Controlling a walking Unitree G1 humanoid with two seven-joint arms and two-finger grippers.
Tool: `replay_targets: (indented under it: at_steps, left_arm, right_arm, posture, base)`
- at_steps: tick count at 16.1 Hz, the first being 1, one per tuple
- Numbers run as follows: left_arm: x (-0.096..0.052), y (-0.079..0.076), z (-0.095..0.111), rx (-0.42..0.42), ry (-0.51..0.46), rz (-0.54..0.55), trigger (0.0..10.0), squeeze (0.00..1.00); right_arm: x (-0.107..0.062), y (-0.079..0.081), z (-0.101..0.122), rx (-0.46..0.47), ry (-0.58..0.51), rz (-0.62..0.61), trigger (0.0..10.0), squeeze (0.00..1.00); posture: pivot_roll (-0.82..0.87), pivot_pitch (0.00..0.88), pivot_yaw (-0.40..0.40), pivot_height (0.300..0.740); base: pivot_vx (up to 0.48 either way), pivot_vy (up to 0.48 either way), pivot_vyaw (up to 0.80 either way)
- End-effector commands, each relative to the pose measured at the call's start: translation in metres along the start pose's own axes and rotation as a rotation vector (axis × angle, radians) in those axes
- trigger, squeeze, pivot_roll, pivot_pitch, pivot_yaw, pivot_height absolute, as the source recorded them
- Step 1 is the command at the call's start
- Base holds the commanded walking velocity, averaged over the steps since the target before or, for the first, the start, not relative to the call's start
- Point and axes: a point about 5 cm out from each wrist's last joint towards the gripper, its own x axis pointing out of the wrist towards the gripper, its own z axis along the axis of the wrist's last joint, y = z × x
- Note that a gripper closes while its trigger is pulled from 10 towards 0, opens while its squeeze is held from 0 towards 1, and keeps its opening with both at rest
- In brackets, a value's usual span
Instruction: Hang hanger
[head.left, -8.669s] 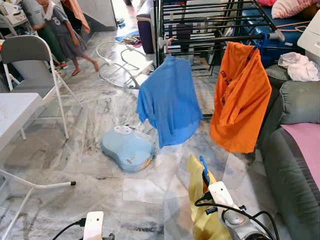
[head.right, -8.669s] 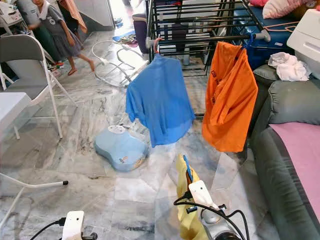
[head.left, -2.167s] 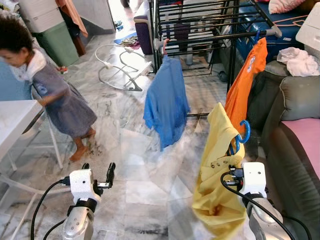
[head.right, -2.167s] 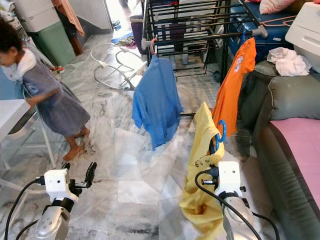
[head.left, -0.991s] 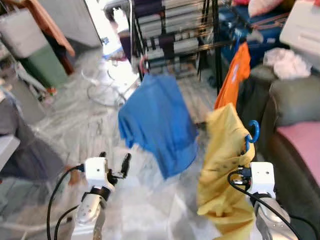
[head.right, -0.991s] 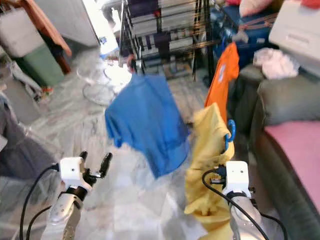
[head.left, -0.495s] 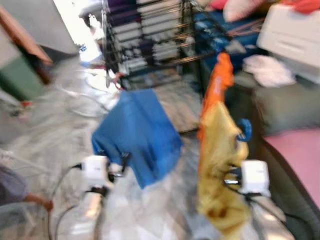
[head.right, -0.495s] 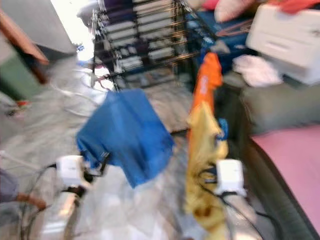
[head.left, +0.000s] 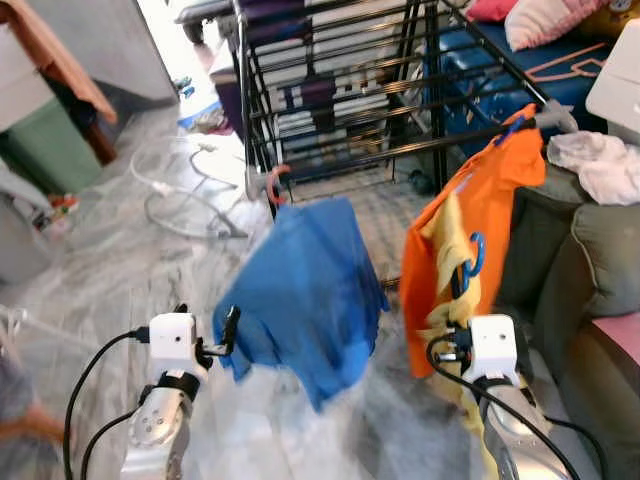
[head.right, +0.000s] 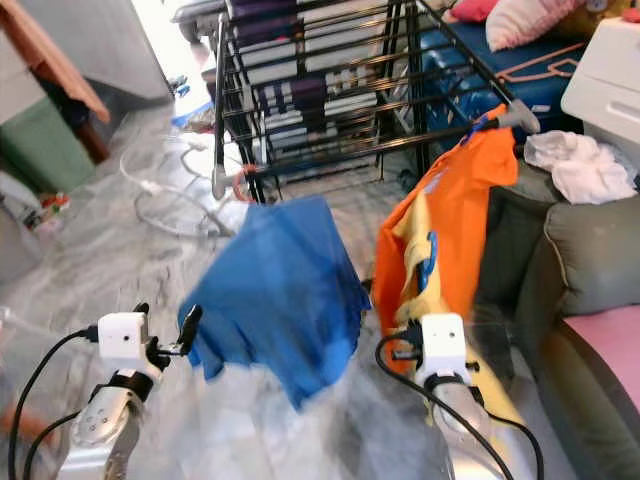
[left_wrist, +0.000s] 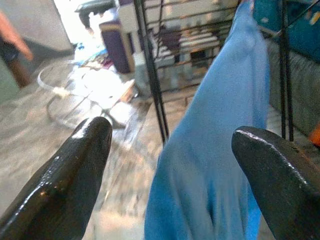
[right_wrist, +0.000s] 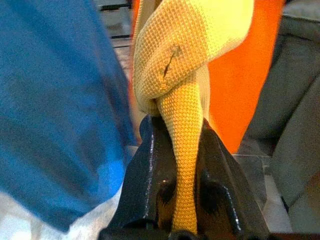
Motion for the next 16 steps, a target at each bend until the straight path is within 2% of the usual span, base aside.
replay_targets:
  at_steps: [1,5,9,11,12,16]
  left_arm:
    - [0.0,-0.003,0.001,0.014,0.008,-0.008,10.0,0.0]
    - [0.002,-0.006,0.003,0.037,0.012,-0.028,10.0,0.0]
    - [0.003,-0.011,-0.001,0.034,0.029,-0.059,10.0,0.0]
    - [0.005,-0.016,-0.002,0.054,0.03,-0.108,10.0,0.0]
    - [0.008,-0.018,0.0,0.077,0.024,-0.146,10.0,0.0]
    - [0.016,-0.021,-0.006,0.089,0.051,-0.205,10.0,0.0]
  right_arm:
    - [0.0,0.001,0.009,-0.02,-0.05,0.004,10.0,0.0]
    - [-0.007,0.002,0.008,-0.024,-0.065,-0.02,10.0,0.0]
    - [-0.026,-0.01,-0.008,-0.061,-0.035,-0.103,10.0,0.0]
    - [-0.036,-0.02,-0.012,-0.075,-0.035,-0.174,10.0,0.0]
    - [-0.046,-0.029,-0.008,-0.096,-0.053,-0.253,10.0,0.0]
    - [-0.065,-0.048,0.009,-0.172,-0.118,-0.429,10.0,0.0]
  posture:
    - [-0.24,0.0,0.185,0.74]
    - [-0.26,0.0,0.19,0.74]
    - [-0.27,0.0,0.192,0.74]
    - [-0.29,0.0,0.208,0.74]
    - [-0.32,0.0,0.237,0.74]
    - [-0.39,0.0,0.29,0.74]
  base:
    - [0.0,0.0,0.0]
    - [0.0,0.0,0.0]
    - [0.0,0.0,0.0]
    - [0.0,0.0,0.0]
    - [0.0,0.0,0.0]
    - [0.0,0.0,0.0]
